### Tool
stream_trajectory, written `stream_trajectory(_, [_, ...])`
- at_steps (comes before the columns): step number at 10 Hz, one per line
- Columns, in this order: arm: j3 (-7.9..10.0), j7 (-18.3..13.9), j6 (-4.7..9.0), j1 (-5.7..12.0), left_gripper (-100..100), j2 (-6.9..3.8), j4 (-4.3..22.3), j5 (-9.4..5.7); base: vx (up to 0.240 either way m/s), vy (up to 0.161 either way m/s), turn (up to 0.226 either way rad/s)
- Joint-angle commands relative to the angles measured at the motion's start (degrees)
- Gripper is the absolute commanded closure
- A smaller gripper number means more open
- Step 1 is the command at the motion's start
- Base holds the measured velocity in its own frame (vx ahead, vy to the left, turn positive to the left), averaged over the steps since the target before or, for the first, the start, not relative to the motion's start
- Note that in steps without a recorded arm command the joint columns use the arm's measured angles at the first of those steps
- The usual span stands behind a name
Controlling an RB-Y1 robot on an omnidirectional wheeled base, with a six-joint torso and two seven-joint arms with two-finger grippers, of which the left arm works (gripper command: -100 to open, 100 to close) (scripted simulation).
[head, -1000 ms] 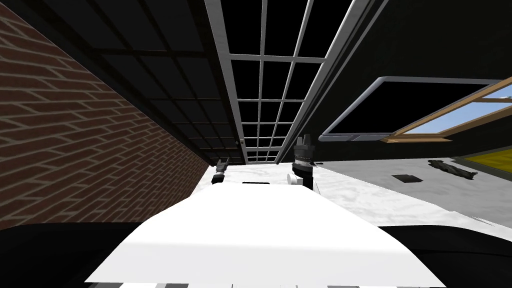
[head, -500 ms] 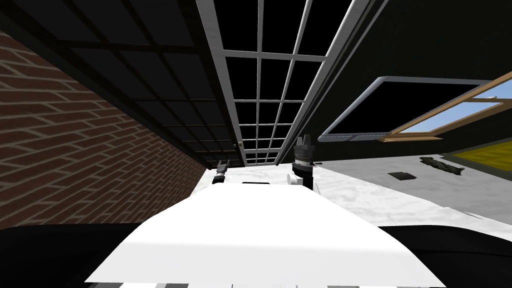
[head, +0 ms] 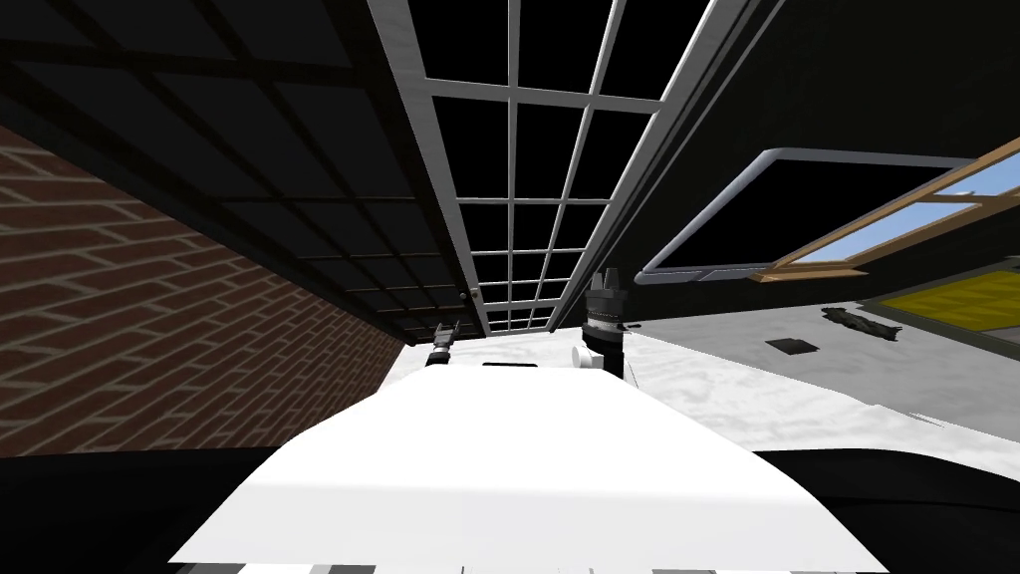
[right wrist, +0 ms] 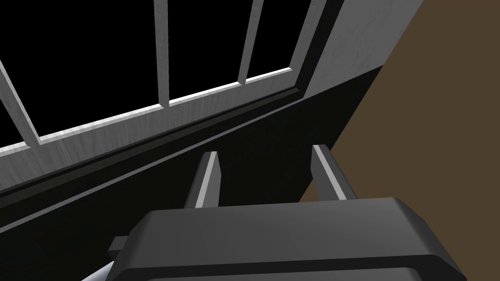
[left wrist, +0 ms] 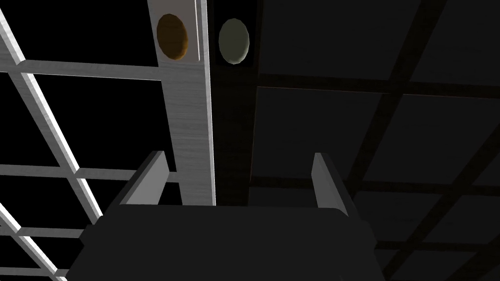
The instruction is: Pull the door open
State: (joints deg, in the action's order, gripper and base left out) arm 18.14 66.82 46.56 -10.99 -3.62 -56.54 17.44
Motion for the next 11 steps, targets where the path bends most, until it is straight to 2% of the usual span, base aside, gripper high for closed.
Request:
stream_trajectory(1, [0.43, 1.8, 0.28, 0.46, -100, 0.35, 1.3, 0.39, 0.147, 0.012, -0.066])
stream_trajectory(4, [1.23, 4.8, 1.17, 1.74, -100, 0.98, 4.1, 0.99, 0.168, 0.025, -0.066])
stream_trajectory(5, [1.14, 4.2, 1.23, 1.63, -100, 0.83, 4.0, 0.83, 0.08, 0.023, -0.015])
stream_trajectory(11, [4.04, 5.0, 0.64, -0.98, -100, -1.21, 6.4, -0.52, -0.154, 0.024, 0.031])
